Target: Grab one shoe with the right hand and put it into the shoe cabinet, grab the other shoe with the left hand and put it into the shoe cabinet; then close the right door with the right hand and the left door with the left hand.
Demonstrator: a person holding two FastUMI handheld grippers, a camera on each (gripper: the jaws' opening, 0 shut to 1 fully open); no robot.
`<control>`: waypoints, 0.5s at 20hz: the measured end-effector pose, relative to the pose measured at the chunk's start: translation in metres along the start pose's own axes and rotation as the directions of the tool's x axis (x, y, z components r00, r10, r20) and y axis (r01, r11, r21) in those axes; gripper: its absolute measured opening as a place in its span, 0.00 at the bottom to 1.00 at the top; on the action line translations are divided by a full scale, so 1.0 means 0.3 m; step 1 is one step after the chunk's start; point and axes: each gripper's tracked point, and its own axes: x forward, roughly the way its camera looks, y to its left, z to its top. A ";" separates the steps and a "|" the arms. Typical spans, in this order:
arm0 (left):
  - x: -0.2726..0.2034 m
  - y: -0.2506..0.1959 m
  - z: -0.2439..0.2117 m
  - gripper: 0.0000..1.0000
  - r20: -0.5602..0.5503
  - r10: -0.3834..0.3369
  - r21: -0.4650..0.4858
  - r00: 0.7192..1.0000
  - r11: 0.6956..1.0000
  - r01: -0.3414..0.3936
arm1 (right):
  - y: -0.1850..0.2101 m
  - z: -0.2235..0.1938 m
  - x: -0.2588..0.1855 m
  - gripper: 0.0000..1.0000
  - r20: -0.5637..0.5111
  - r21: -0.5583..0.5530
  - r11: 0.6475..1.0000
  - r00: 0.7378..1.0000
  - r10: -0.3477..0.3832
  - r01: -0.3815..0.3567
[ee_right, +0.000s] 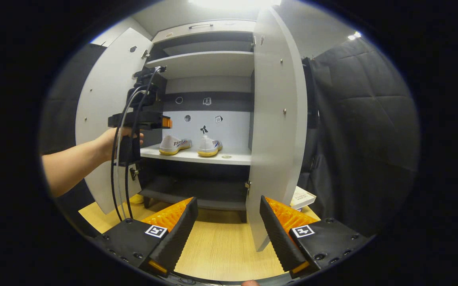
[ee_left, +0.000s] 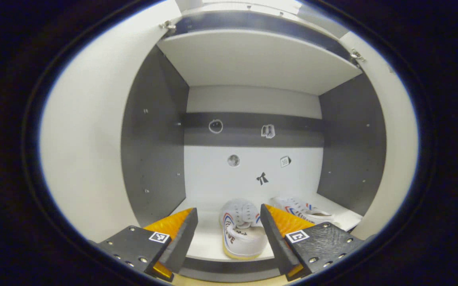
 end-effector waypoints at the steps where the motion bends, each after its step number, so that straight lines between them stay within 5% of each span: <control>1: -0.051 -0.012 0.035 0.88 0.028 -0.010 0.009 1.000 1.000 0.010 | -0.007 0.021 -0.010 0.98 0.016 0.002 1.000 1.000 -0.001 0.001; 10: -0.419 -0.056 0.214 0.88 0.146 -0.082 0.052 0.986 0.996 0.076 | -0.066 0.194 -0.068 0.98 0.118 0.009 1.000 0.993 0.006 -0.007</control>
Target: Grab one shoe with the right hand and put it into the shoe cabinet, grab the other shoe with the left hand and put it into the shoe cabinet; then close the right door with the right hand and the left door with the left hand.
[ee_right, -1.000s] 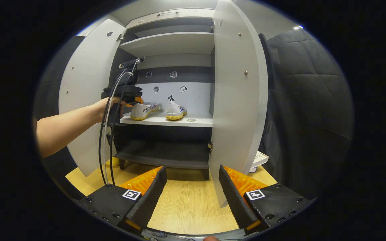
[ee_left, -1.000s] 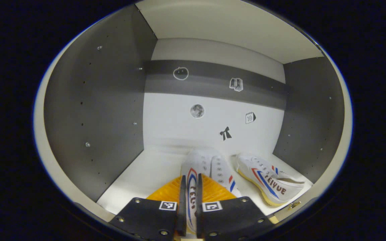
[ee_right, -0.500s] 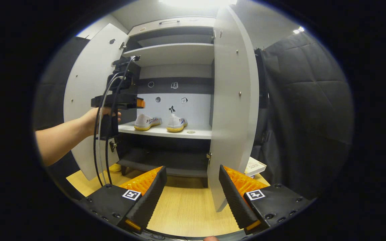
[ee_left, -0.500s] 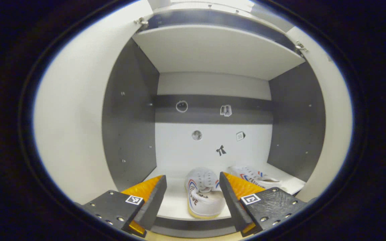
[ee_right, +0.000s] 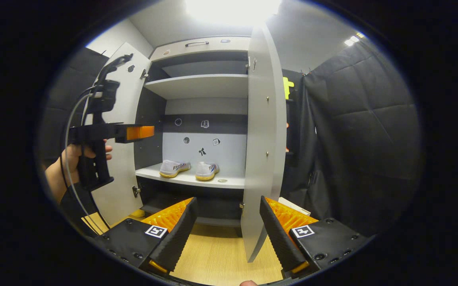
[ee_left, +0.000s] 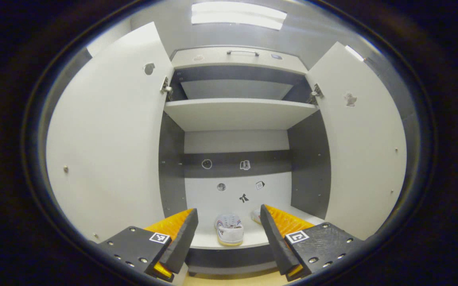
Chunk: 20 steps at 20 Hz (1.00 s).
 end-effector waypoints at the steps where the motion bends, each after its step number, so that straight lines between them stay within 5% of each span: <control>1: -0.043 -0.011 0.008 0.89 0.001 -0.014 -0.005 1.000 1.000 0.014 | -0.007 0.020 -0.010 0.98 0.011 0.004 1.000 1.000 0.002 -0.002; 11: -0.339 0.021 -0.025 0.88 -0.038 -0.027 -0.018 0.999 0.999 0.026 | -0.105 0.199 -0.059 0.96 0.087 0.018 1.000 0.996 0.001 -0.003; 20: -0.416 0.044 -0.062 0.88 -0.050 -0.043 -0.041 0.998 0.998 0.041 | -0.441 0.341 -0.045 0.96 0.142 0.075 0.975 0.966 -0.218 0.209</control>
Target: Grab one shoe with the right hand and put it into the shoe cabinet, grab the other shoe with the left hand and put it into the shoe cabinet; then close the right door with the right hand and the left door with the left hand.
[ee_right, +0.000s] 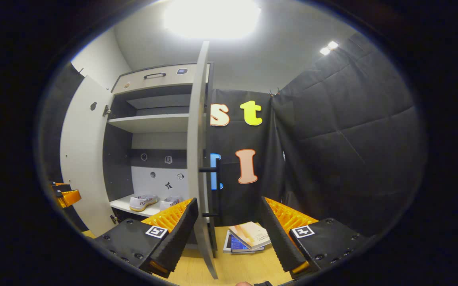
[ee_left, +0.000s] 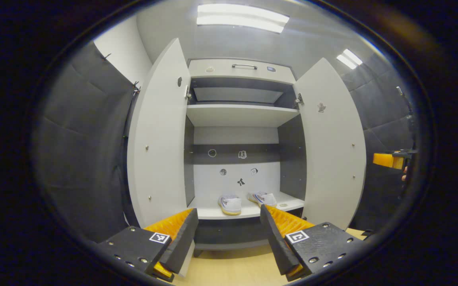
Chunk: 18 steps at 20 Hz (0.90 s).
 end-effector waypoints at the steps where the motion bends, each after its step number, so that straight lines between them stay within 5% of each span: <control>1: -0.005 -0.011 -0.007 0.88 -0.001 -0.016 -0.009 1.000 1.000 0.016 | -0.030 -0.001 0.013 0.96 0.002 0.001 1.000 1.000 -0.021 0.021; 9: -0.040 0.045 0.018 0.87 0.026 0.011 0.004 1.000 1.000 -0.011 | -0.145 -0.074 0.169 0.93 -0.068 -0.020 0.988 0.986 -0.153 0.152; 18: -0.062 0.188 0.044 0.88 0.040 0.080 -0.004 0.996 0.997 -0.080 | -0.038 -0.078 0.208 0.93 -0.053 -0.072 0.986 0.986 -0.157 0.153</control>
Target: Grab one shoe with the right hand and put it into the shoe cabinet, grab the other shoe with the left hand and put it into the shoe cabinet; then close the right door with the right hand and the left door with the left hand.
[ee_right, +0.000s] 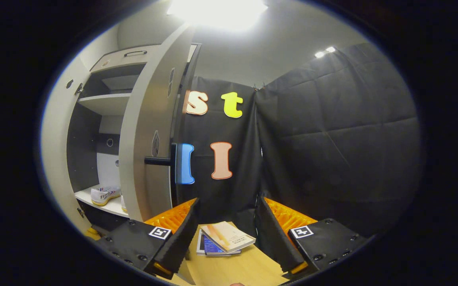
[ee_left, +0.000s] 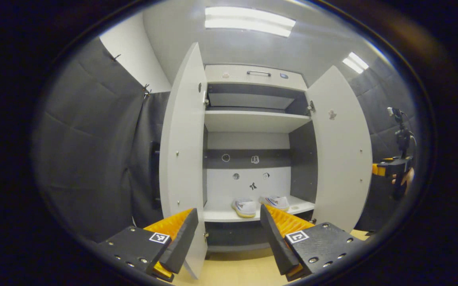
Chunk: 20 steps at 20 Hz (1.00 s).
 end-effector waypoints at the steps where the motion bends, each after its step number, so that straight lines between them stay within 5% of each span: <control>1: 0.005 0.009 0.004 0.88 0.004 0.001 -0.002 1.000 1.000 -0.001 | -0.002 -0.003 -0.003 0.93 0.001 -0.001 1.000 1.000 -0.008 0.008; 12: 0.033 0.047 -0.012 0.88 0.010 -0.049 -0.031 0.999 0.998 0.049 | 0.228 0.008 -0.074 0.93 0.026 0.006 0.992 0.992 0.125 -0.125; 20: -0.008 0.161 -0.005 0.87 0.023 -0.004 -0.009 1.000 1.000 0.004 | 0.461 -0.004 -0.060 0.90 0.025 0.046 0.969 0.970 0.241 -0.242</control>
